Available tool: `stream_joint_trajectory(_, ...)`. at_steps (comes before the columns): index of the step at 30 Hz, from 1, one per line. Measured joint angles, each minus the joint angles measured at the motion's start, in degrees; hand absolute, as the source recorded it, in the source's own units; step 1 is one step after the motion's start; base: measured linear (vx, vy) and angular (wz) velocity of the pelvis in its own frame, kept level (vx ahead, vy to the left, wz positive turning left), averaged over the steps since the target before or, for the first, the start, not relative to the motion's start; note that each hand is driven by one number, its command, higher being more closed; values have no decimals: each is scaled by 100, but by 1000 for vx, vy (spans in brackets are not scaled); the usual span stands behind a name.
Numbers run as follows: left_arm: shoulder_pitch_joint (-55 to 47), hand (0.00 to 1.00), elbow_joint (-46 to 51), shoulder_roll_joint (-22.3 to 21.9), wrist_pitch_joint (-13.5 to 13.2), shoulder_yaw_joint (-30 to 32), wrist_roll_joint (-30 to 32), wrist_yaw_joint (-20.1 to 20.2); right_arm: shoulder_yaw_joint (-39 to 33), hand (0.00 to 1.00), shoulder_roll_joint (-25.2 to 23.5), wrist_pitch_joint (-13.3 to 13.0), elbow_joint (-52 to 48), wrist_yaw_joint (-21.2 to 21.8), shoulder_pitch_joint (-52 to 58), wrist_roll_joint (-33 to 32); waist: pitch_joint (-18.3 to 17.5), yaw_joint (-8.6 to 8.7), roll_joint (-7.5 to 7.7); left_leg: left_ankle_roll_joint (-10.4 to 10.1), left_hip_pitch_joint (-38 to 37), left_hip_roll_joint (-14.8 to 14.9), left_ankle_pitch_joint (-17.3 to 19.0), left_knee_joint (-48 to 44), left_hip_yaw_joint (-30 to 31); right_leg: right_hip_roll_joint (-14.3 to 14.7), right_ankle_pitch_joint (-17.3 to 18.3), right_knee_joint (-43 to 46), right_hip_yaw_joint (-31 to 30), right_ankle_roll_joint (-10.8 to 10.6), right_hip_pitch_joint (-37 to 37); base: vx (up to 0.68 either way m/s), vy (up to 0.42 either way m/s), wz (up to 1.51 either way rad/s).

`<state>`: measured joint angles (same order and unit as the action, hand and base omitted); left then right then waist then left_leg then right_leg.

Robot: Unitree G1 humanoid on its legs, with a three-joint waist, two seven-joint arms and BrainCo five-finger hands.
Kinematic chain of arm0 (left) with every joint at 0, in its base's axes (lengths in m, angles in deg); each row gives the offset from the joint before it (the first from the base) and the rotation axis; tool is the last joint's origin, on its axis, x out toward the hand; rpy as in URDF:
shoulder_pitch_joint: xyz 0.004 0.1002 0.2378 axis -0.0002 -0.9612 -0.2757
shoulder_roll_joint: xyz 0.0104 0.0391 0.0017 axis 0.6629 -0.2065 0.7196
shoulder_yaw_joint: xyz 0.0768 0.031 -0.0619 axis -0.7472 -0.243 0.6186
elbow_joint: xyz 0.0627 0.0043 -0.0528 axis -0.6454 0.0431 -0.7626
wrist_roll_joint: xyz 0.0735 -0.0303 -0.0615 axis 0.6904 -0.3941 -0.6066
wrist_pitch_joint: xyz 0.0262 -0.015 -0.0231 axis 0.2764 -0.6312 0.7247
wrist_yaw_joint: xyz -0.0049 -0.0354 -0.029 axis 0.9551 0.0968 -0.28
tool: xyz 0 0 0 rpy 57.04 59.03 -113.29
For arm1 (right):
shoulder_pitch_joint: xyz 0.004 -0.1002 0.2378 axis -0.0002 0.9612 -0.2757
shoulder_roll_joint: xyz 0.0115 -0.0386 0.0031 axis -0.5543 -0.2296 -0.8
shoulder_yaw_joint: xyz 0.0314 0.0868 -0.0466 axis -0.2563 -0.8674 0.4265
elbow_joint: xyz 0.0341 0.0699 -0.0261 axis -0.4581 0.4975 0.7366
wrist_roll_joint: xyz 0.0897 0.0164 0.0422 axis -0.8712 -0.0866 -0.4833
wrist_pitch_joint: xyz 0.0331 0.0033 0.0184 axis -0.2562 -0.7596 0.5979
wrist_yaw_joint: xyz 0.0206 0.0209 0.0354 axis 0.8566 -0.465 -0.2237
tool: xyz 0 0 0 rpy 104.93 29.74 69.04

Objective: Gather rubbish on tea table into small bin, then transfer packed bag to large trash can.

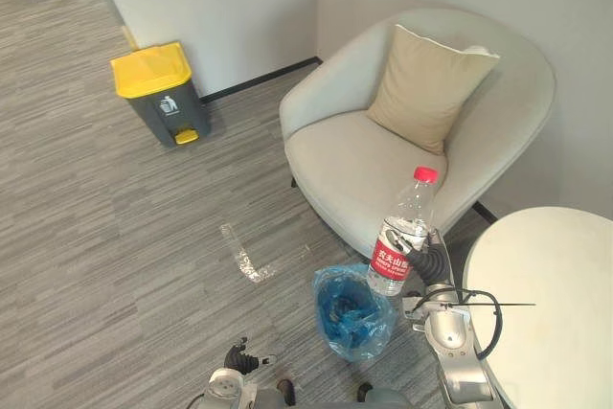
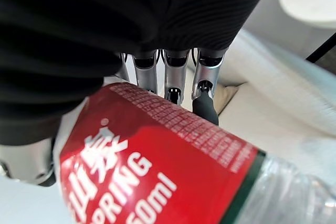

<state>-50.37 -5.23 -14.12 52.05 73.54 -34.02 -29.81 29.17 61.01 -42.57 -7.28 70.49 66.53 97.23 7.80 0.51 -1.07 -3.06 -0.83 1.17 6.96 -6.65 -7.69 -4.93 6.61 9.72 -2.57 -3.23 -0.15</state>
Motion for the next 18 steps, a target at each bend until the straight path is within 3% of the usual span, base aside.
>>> stream_joint_trajectory(3,0,0,-12,3,0,8,-7,-7,10,100,29,73,127,-13,9,66,11,20,-18,2,49,27,1,-3,-98,38,0,15,-123,0,-109,-53,-27,-27)
stream_joint_trajectory(6,87,0,58,-41,-5,88,-131,-47,133,100,198,73,115,-90,-144,262,235,34,-59,88,532,132,66,-443,-154,91,4,510,-212,-4,-692,-139,-46,-20)
stream_joint_trajectory(7,130,0,190,-101,-13,160,-272,-143,164,100,247,80,45,-154,-214,271,437,26,-86,105,793,189,139,-784,-202,115,37,863,-201,-47,-970,-236,-47,-14)
stream_joint_trajectory(9,167,0,438,-180,-29,298,-492,-272,222,100,345,101,-91,-261,-358,274,518,-5,-110,120,1532,294,378,-1542,-273,160,201,1580,-186,-77,-1731,-261,-42,-13)
stream_joint_trajectory(12,388,0,681,-237,-41,418,-793,-474,338,100,478,117,-609,-416,-510,278,737,-50,-138,120,2597,398,861,-2722,-273,124,742,2430,-118,-23,-2651,-272,-34,-4)
stream_joint_trajectory(14,516,0,900,-299,-47,564,-924,-543,377,100,596,119,-814,-482,-718,273,822,-73,-195,102,3339,519,1059,-3331,-261,175,838,2951,-107,-60,-3379,-312,-12,-4)
stream_joint_trajectory(18,817,0,1243,-420,-67,582,-1192,-737,453,100,780,185,-845,-688,-1108,273,954,-94,-189,71,4318,703,1047,-3817,-275,191,812,3342,-27,-82,-4300,-235,-14,5)
